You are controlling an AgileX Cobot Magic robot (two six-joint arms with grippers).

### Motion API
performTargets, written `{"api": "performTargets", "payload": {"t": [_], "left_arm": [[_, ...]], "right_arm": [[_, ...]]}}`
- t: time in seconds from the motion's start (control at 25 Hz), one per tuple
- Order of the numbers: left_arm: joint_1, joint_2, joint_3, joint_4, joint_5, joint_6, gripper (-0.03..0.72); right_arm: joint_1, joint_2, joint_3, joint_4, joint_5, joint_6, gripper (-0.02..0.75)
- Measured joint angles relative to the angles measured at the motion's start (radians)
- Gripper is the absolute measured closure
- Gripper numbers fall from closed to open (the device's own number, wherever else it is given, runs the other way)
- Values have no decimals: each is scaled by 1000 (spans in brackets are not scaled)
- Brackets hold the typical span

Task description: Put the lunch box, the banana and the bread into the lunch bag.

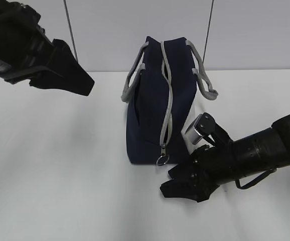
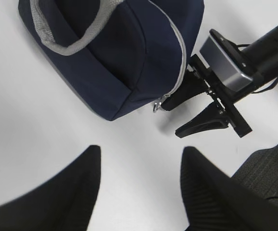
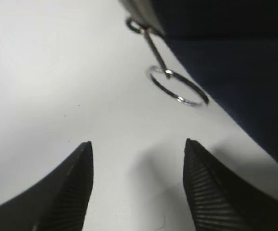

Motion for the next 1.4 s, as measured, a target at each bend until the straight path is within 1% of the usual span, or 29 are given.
{"api": "performTargets", "payload": {"t": [0.24, 0.76, 1.12, 1.4], "left_arm": [[0, 0, 0, 0, 0, 0, 307], [0, 0, 0, 1, 1, 0, 307], [0, 0, 0, 4, 1, 0, 308], [0, 0, 0, 8, 1, 0, 308]], "right_arm": [[0, 0, 0, -5, 35, 2, 299], [0, -56, 0, 8, 19, 6, 299], [0, -56, 0, 84, -6, -28, 299], [0, -56, 0, 103, -8, -36, 299]]}}
